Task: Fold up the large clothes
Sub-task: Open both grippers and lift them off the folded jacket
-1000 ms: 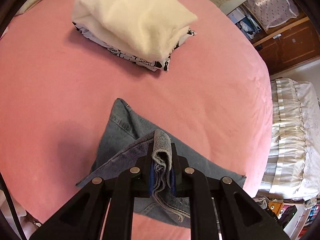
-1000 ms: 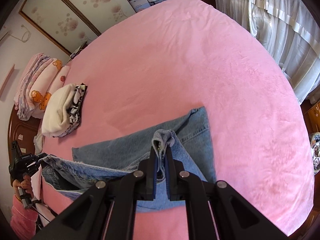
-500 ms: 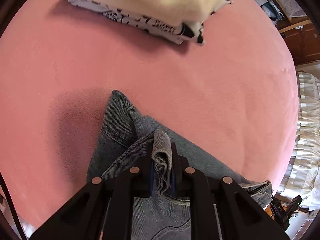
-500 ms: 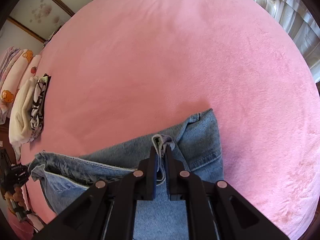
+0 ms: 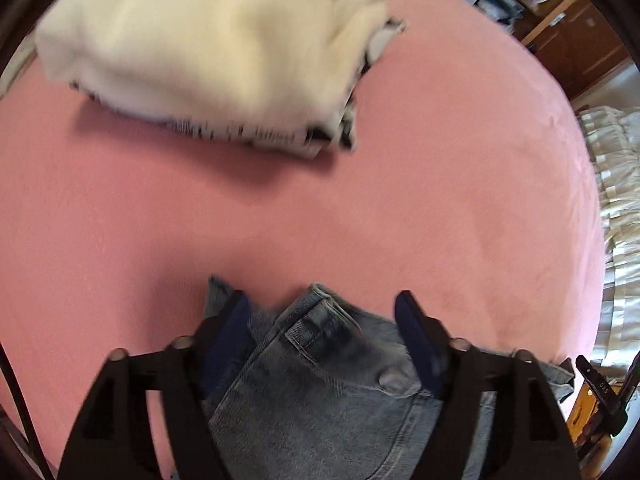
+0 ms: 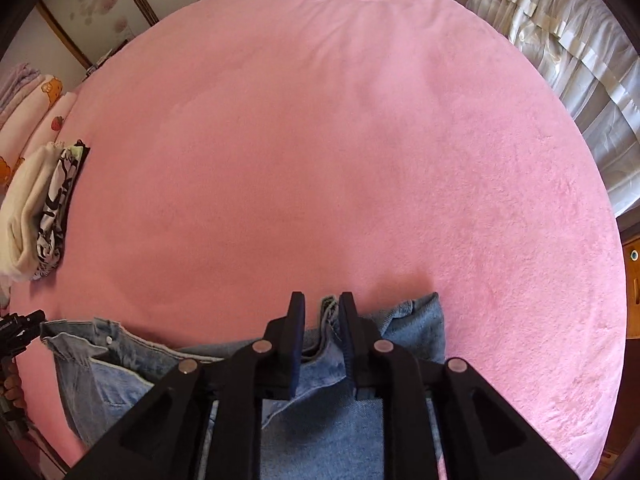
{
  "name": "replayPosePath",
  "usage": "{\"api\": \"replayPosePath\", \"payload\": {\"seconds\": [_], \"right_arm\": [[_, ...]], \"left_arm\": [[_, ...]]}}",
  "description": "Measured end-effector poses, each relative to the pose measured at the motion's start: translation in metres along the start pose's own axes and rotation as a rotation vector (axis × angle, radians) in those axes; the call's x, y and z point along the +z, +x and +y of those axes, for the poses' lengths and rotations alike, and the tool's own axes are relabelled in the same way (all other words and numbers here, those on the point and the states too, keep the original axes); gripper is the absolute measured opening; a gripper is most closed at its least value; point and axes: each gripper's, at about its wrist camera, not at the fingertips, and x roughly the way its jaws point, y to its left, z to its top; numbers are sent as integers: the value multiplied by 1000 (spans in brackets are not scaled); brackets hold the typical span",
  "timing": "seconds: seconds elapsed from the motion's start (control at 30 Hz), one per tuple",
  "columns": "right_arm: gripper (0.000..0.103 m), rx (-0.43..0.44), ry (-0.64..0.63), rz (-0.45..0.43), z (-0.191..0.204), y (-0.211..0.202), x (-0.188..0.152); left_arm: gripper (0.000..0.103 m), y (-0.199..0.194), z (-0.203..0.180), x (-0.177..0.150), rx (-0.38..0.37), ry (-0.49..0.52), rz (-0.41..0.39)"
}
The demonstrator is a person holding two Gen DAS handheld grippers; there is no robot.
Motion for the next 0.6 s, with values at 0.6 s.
{"api": "replayPosePath", "payload": {"seconds": [0.6], "right_arm": [[62,60,-9,-88,7,-56,-48]], "left_arm": [[83,-20,-62,-65,-199,255,-10]]}}
